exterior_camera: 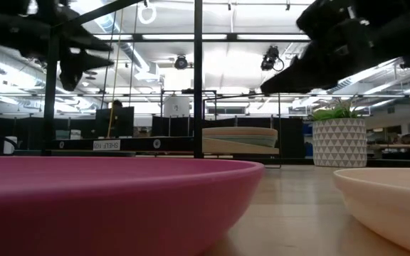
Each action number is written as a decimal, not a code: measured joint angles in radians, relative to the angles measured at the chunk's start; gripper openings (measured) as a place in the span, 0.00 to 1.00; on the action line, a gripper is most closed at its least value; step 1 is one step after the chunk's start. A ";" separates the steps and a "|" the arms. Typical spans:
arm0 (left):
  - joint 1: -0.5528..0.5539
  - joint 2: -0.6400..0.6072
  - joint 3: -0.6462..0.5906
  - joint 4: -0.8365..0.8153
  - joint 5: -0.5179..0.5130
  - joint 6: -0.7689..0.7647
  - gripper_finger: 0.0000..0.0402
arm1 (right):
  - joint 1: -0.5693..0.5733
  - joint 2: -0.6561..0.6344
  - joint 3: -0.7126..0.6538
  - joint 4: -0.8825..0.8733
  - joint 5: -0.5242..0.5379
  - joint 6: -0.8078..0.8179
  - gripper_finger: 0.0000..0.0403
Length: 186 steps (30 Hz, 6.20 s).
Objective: Place and stack plates onto a shelf
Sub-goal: Put the dark blue plate on the shelf, then stack the orange plate on the top of the dark blue plate on the shelf
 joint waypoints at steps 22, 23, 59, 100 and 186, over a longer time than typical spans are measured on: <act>0.036 0.462 0.443 -0.869 0.316 -0.032 0.35 | 0.145 0.020 -0.003 0.023 0.280 -0.028 0.31; 0.029 0.465 0.443 -0.863 0.328 -0.053 0.35 | 0.145 0.020 -0.003 0.026 0.279 -0.028 0.31; 0.253 0.921 0.760 -1.123 0.130 0.307 0.35 | 0.145 0.021 -0.002 0.052 0.222 -0.062 0.31; 0.485 1.318 0.820 -0.909 0.125 1.297 0.04 | 0.152 0.104 -0.002 0.124 0.223 -0.038 0.31; 0.545 1.077 0.700 -0.859 -0.073 0.295 0.34 | 0.167 0.104 -0.002 0.139 0.196 -0.051 0.31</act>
